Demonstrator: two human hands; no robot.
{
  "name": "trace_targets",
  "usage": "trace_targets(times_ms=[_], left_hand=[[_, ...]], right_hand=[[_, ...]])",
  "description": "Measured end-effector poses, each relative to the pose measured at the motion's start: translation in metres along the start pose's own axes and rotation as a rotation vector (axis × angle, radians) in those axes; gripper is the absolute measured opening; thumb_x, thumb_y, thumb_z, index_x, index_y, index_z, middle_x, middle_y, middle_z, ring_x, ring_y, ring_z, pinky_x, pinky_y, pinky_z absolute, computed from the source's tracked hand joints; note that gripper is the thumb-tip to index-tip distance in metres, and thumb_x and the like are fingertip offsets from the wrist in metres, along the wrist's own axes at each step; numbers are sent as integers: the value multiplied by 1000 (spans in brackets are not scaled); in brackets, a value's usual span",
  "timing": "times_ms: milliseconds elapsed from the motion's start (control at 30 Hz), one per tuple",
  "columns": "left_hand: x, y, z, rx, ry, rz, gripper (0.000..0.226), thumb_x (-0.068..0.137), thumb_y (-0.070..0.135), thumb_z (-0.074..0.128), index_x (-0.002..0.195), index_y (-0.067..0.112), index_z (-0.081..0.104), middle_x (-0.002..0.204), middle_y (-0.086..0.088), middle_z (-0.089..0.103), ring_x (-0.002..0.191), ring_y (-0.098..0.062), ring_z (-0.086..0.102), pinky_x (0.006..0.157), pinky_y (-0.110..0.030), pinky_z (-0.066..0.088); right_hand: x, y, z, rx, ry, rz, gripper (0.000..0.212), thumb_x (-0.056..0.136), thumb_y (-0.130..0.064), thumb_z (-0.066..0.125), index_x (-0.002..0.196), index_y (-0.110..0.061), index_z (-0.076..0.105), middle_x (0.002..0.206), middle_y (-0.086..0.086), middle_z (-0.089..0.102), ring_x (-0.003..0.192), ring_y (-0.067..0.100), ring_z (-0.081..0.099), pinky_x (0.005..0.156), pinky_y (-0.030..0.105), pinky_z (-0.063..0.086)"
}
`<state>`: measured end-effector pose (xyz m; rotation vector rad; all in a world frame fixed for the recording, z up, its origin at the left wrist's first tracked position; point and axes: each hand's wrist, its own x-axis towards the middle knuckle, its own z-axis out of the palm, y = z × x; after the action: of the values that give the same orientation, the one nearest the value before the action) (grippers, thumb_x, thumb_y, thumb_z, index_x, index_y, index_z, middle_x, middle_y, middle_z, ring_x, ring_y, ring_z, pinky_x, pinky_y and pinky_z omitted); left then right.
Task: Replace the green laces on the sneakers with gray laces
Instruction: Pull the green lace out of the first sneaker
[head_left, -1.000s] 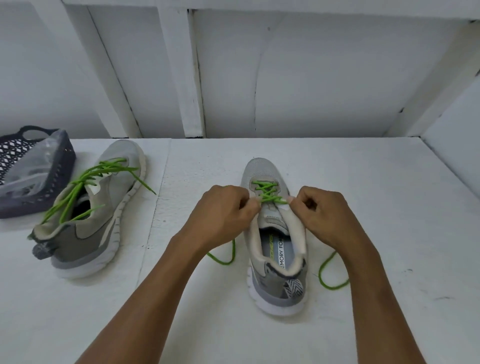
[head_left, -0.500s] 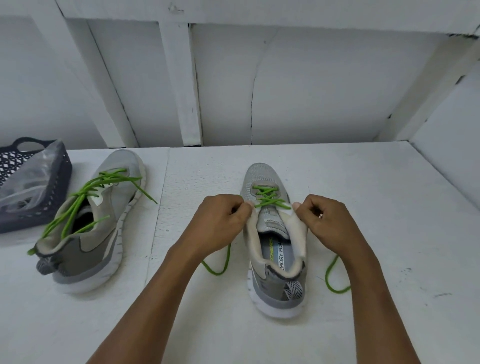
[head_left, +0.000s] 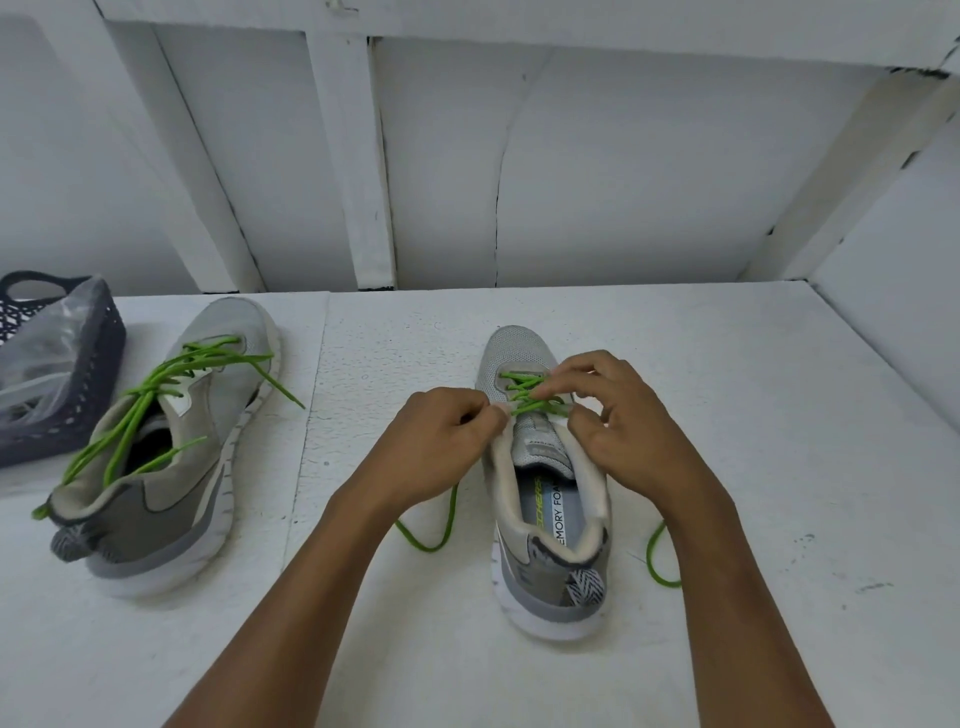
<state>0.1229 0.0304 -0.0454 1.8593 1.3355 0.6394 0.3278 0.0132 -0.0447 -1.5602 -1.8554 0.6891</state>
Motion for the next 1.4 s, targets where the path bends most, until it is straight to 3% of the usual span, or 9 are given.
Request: trace_targets(times_ms=[267, 467, 700, 900, 1000, 1100, 1200, 1300, 1400], left_hand=[[0, 1, 4, -63, -6, -31, 46, 98, 38, 54, 69, 2, 51, 59, 2, 45, 56, -12, 40, 60, -32, 33], [-3, 5, 5, -107, -31, -72, 45, 100, 37, 52, 64, 10, 46, 53, 11, 39, 51, -8, 35, 60, -31, 30], [-6, 12, 6, -70, 1, -97, 44, 101, 37, 50, 63, 14, 46, 56, 8, 43, 55, -11, 38, 61, -32, 32], [-9, 15, 8, -40, 42, -115, 42, 101, 34, 49, 62, 18, 46, 55, 10, 43, 52, -7, 37, 59, -32, 30], [-12, 17, 10, -62, 71, -115, 44, 102, 35, 49, 61, 19, 44, 50, 12, 41, 50, -5, 36, 57, -31, 30], [-14, 19, 13, -77, 97, -119, 46, 102, 35, 49, 60, 20, 43, 48, 13, 41, 47, -5, 36, 55, -29, 30], [-18, 20, 18, -117, 142, -133, 46, 102, 34, 48, 58, 22, 42, 47, 14, 42, 47, -5, 38, 55, -28, 32], [-19, 20, 21, -121, 173, -146, 45, 102, 32, 48, 59, 21, 41, 45, 15, 42, 47, -5, 36, 58, -31, 31], [-18, 21, 23, -125, 191, -147, 45, 102, 33, 49, 59, 21, 42, 45, 15, 41, 47, -5, 36, 59, -32, 31]], right_hand=[[4, -1, 9, 103, 97, -22, 9, 90, -20, 70, 86, -27, 67, 108, -13, 62, 107, 3, 53, 85, 15, 38], [15, 4, 16, 747, 262, 490, 18, 98, -10, 56, 82, -13, 61, 94, 8, 65, 89, 19, 57, 69, 25, 45], [14, -4, -8, 245, -11, 36, 14, 90, -25, 69, 98, -37, 66, 118, -16, 59, 118, 4, 47, 94, 24, 40], [19, -10, -5, -123, -130, -86, 13, 88, -24, 71, 82, -34, 65, 112, -13, 58, 113, 10, 44, 86, 17, 31], [18, -7, -1, 138, -54, -33, 15, 95, -21, 62, 84, -30, 60, 109, -12, 67, 109, 9, 56, 93, 19, 42], [18, -8, 1, 750, 18, 92, 18, 103, -10, 47, 86, -13, 52, 89, -1, 75, 93, 18, 71, 80, 29, 55], [17, -3, -6, 1227, 49, 203, 24, 104, -6, 37, 82, -10, 46, 53, 0, 51, 62, 21, 64, 71, 31, 55], [17, 7, -11, 1118, 96, 240, 24, 101, -8, 46, 78, -11, 50, 50, -6, 34, 50, 13, 42, 66, 29, 46], [11, 11, -17, 698, 23, 116, 13, 94, -15, 63, 82, -12, 64, 55, -13, 50, 54, 7, 44, 62, 22, 41]])
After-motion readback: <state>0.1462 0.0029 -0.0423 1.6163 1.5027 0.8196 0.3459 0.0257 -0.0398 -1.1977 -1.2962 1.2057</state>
